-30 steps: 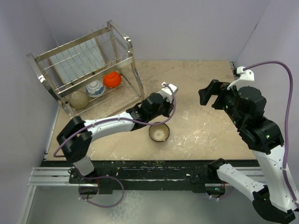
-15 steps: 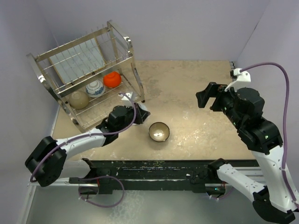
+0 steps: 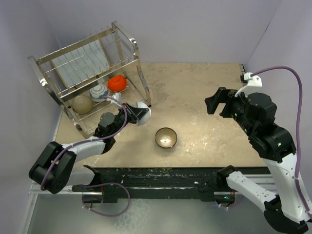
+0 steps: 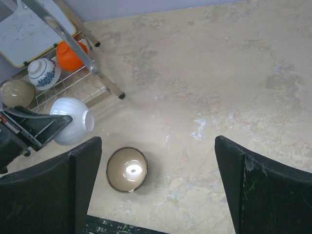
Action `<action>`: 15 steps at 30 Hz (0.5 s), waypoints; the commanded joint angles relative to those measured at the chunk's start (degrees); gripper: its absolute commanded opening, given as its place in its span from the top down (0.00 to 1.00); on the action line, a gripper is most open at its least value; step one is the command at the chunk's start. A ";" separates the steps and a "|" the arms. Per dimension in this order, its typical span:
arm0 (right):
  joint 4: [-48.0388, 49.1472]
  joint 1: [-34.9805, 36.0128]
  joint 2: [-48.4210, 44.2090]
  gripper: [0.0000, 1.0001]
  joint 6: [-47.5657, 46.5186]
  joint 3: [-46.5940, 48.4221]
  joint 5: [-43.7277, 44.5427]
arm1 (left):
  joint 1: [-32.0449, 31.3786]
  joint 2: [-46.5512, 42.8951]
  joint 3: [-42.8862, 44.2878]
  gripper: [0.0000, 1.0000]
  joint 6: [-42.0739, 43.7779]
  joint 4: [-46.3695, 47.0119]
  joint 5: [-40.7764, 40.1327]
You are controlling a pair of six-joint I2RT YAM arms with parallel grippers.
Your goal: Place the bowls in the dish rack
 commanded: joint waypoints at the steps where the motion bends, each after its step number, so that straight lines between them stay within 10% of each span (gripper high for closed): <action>1: 0.25 -0.18 -0.56 0.01 0.04 1.62 -0.38 | 2.47 1.12 -0.38 1.00 -6.76 20.27 4.55; 15: -0.53 -0.18 -0.57 0.01 0.00 2.63 0.22 | 13.42 10.64 -1.57 1.00 -19.63 36.32 9.51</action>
